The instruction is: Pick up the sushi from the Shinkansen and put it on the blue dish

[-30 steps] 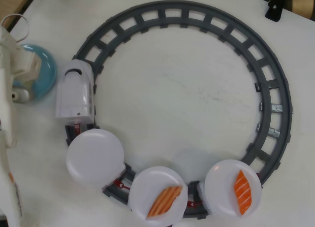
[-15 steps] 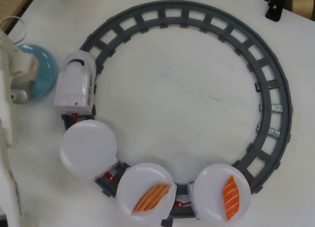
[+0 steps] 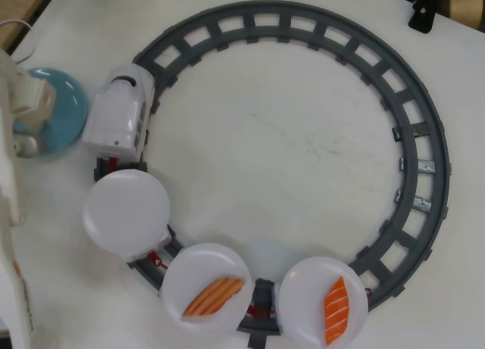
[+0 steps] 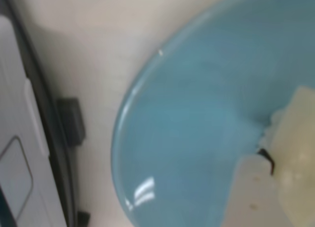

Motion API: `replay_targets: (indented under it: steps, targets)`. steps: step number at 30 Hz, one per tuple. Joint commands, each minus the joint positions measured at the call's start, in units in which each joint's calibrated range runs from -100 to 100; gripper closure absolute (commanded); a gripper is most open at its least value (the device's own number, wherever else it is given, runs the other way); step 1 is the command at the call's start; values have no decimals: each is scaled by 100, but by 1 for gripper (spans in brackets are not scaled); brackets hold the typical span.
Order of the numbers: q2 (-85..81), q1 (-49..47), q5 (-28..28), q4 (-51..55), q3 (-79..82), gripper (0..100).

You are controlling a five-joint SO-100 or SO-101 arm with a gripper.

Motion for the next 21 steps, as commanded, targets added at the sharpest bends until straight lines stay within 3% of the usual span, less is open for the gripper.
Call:
replay_targets:
  steps: [1, 9, 18, 21]
  targets:
    - [-732, 21, -100, 108, -237, 82]
    - [-2159, 29, -435, 117, 1160, 82]
    - [-5195, -499, -968, 49, 5191, 83]
    - [-6174, -860, -1277, -529, 6634, 83]
